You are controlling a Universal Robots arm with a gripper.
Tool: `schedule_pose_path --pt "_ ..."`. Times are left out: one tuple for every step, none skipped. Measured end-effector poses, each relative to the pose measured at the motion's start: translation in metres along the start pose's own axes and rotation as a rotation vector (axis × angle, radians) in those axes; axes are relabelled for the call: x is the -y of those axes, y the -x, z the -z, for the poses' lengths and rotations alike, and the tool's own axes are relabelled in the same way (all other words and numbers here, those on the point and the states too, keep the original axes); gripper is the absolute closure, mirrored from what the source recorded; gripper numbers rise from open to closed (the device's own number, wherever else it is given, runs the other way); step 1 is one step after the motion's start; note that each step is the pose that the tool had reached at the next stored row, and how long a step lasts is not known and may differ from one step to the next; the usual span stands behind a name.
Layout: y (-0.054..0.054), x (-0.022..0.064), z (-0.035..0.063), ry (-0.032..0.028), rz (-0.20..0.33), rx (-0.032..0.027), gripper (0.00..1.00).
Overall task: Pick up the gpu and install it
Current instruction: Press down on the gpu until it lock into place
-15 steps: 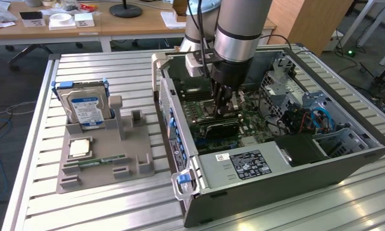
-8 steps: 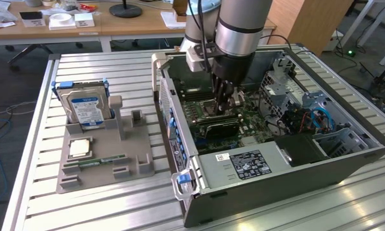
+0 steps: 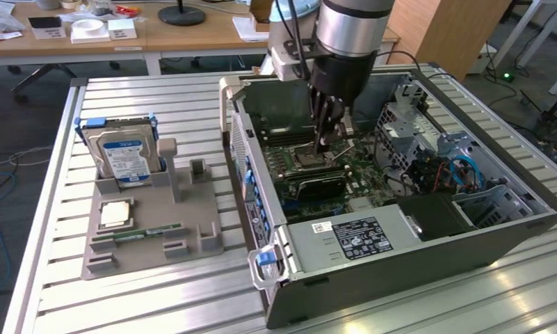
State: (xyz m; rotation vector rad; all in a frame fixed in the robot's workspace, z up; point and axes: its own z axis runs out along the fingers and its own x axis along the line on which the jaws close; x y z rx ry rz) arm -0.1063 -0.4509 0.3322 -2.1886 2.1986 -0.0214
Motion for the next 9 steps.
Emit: schedule_pose_path --pt "0.0001 0.0001 0.003 0.0 0.0 0.0 0.89" --pt "0.0002 0.0002 0.0053 0.0 0.0 0.0 0.89" --pt "0.0002 0.0002 0.0058 0.0 0.0 0.0 0.89" --pt "0.0002 0.0002 0.0057 -0.0001 0.0 0.0002 0.89" --pt "0.0002 0.0002 0.0058 -0.0001 0.0 0.0001 0.89" --pt "0.0002 0.0002 0.0059 0.0 0.0 -0.0001 0.89" --pt "0.0002 0.0002 0.0059 -0.0001 0.0 -0.0001 0.89" --pt "0.0002 0.0002 0.0058 0.0 0.0 0.0 0.89" --pt "0.0002 0.0002 0.0059 -0.0001 0.0 -0.0001 0.89"
